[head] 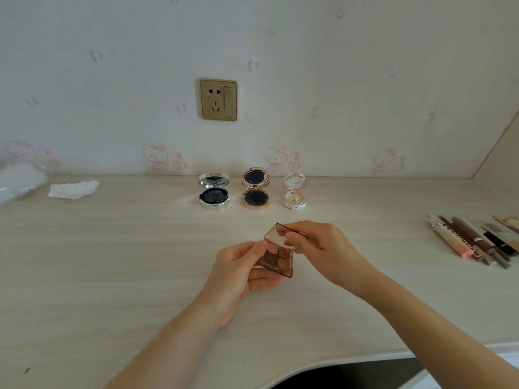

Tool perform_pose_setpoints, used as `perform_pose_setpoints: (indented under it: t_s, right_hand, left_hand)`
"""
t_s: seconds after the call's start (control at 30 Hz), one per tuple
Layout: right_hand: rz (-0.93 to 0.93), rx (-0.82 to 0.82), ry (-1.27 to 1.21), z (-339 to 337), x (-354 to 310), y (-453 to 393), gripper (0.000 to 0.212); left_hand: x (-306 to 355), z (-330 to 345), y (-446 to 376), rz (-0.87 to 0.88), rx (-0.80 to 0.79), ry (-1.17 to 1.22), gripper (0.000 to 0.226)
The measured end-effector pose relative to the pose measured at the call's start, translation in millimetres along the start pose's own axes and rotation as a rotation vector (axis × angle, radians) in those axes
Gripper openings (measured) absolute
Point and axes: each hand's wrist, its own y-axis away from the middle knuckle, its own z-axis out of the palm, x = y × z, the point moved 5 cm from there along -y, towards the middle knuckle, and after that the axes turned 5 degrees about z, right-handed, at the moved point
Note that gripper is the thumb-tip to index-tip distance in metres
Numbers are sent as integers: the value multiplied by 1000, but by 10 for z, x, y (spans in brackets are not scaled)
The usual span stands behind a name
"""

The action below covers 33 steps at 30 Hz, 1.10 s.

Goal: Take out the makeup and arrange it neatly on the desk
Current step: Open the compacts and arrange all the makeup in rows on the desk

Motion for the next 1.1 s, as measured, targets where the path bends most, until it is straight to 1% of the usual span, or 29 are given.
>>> perform_pose_setpoints:
  t_s: [0.07, 0.13, 0.17, 0.23, 0.3, 0.4, 0.57, 0.63, 0.83, 0.97, 1.1]
  right_hand:
    - [6, 5, 0, -4, 35, -22, 20]
    - [13, 5, 22, -12, 62, -43, 20]
    - [24, 1, 32, -12, 77, -57, 21]
    - [46, -14, 55, -3, 107, -78, 21]
    - [41, -34, 83, 18, 115, -83, 21]
    - [18, -62, 119, 48, 128, -80, 21]
    - [-11, -84, 154, 79, 154, -99, 23]
    - [-11, -96, 152, 99, 160, -103, 23]
    - [-14, -130, 209, 108, 158, -139, 23]
    - [60, -181, 155, 93, 186, -232, 22]
    - [117, -194, 149, 89, 230, -312, 23]
  left_hand:
    - [-5, -26, -9, 18, 24, -42, 21]
    - [22, -75, -29, 78, 81, -133, 19]
    - [46, -107, -38, 123, 121, -226, 19]
    - [114, -148, -41, 233, 162, -508, 14]
    - [144, -140, -23, 312, 138, -760, 8]
    - [130, -123, -4, 384, 87, -978, 14]
    - [61, -91, -29, 452, -33, -1112, 39]
    - [31, -84, -39, 476, -70, -1168, 45]
    - [4, -80, -50, 533, -75, -1167, 44]
    - [-17, -80, -63, 538, -80, -1171, 43]
    - [-29, -86, -68, 542, -73, -1179, 43]
